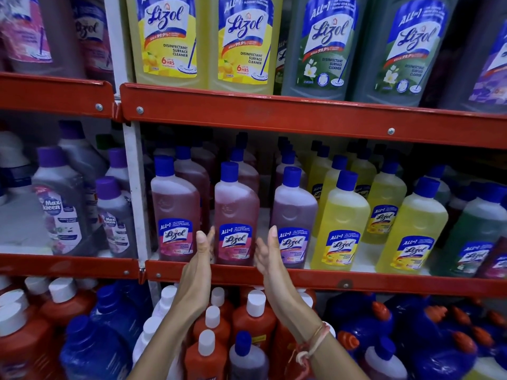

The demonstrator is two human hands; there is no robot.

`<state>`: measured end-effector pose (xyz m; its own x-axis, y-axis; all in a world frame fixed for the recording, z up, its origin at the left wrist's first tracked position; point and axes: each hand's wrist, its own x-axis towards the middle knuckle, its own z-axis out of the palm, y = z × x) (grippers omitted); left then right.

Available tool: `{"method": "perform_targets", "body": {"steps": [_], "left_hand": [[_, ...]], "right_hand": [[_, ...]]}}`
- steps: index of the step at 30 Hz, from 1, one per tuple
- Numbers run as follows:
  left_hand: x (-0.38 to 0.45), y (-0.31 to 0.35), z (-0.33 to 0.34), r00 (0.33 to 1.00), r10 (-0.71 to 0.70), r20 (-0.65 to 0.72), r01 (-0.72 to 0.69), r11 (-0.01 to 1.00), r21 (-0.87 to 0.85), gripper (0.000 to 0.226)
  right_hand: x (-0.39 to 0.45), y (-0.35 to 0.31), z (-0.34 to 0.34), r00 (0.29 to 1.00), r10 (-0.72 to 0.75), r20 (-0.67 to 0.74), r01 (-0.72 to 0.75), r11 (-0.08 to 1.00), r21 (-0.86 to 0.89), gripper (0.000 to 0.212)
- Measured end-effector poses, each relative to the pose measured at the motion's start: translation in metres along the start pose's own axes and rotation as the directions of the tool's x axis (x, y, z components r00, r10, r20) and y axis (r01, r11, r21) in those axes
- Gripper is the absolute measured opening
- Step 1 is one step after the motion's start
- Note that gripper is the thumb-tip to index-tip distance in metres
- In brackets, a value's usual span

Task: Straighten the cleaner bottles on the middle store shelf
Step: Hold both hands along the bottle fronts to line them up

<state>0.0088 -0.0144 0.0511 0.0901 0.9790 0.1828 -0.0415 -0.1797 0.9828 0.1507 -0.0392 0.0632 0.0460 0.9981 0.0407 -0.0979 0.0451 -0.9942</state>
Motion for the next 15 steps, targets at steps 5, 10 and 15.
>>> {"method": "perform_targets", "body": {"steps": [5,10,15], "left_hand": [[-0.0001,0.0015,-0.0003,1.0,-0.015,-0.005,0.015,1.0,0.019,0.097],[-0.0001,0.0017,-0.0013,1.0,0.0,0.013,0.0,0.998,0.059,0.108],[-0.0027,0.0038,-0.0024,0.999,0.01,0.032,-0.013,0.997,0.077,0.102]], "right_hand": [[0.0002,0.0001,0.001,0.999,0.01,-0.048,-0.009,1.0,0.022,0.074],[0.0018,0.0031,0.0008,0.997,0.0,-0.081,-0.002,1.0,-0.024,0.079],[-0.0063,-0.0027,0.0,0.997,0.001,-0.075,-0.002,1.0,-0.023,0.065]]}}
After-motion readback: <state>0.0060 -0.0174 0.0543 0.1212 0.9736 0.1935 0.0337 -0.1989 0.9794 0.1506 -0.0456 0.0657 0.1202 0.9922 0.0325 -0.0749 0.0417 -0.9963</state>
